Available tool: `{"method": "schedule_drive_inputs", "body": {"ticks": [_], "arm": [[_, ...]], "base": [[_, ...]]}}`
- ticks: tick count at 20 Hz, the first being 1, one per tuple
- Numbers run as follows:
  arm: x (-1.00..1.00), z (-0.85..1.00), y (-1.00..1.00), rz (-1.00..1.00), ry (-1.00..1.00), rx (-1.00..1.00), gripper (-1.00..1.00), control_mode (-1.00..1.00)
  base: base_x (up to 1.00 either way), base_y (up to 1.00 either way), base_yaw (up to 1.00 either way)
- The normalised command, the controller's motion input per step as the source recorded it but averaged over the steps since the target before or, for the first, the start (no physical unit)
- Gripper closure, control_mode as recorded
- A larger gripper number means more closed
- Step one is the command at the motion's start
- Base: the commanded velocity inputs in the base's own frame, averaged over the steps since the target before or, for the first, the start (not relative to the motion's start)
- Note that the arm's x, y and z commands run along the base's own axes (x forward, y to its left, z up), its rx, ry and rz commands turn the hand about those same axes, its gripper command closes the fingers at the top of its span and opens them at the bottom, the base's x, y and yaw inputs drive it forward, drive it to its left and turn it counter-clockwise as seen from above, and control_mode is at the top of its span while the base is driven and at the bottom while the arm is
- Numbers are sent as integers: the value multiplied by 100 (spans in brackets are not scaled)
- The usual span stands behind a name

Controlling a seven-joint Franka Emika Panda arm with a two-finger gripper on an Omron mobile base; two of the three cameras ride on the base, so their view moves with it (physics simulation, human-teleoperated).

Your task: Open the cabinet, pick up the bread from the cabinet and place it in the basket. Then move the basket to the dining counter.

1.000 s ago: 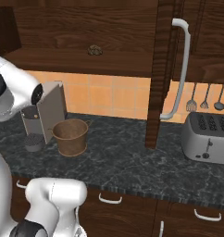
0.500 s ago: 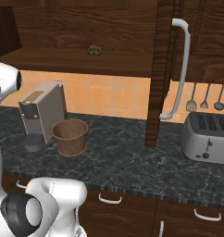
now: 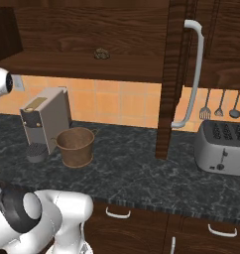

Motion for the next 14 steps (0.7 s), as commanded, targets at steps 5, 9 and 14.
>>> {"method": "schedule_drive_inputs", "body": {"ticks": [5, 9, 14], "arm": [[5, -6, -63, -20, -23, -32, 100, -100], [12, -14, -69, -16, -36, -46, 100, -100], [4, -8, -82, -17, -40, -47, 100, -100]], "base": [[0, 0, 0], [0, 0, 0], [0, 0, 0]]}}
